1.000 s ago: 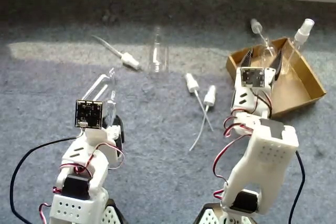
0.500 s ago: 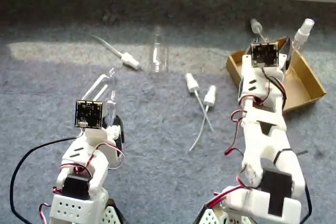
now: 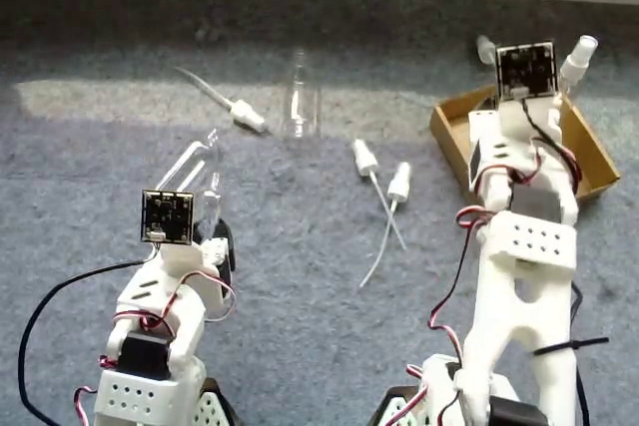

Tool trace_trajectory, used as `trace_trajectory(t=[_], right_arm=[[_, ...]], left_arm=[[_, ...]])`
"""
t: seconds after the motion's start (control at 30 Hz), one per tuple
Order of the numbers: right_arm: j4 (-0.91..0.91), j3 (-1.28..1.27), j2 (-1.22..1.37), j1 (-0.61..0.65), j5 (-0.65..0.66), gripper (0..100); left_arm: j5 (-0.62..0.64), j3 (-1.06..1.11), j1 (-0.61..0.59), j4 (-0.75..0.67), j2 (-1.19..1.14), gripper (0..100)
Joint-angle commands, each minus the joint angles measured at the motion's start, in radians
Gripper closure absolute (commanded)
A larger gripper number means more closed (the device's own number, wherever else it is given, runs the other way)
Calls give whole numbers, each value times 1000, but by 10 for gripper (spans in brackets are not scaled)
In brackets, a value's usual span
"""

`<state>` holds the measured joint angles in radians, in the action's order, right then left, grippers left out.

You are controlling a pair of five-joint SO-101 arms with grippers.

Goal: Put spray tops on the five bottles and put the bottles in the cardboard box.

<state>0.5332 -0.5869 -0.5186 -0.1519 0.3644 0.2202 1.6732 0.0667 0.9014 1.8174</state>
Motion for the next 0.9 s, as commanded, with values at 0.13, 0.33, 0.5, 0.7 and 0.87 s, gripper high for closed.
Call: trace_trajectory(t=[0.13, 0.33, 0.5, 0.7, 0.87], right_arm=[[533, 607, 312, 12, 5, 850], [786, 1017, 673, 8, 5, 769], [932, 1325, 920, 16, 5, 769], [1003, 1638, 1173, 10, 29, 769], [1013, 1807, 1323, 10, 69, 769]], left_arm=[[-15, 22, -2, 11, 7, 989], [-15, 22, -2, 11, 7, 989], [-17, 22, -2, 9, 7, 989], [-17, 22, -2, 6, 7, 989], [-17, 22, -2, 5, 7, 989]])
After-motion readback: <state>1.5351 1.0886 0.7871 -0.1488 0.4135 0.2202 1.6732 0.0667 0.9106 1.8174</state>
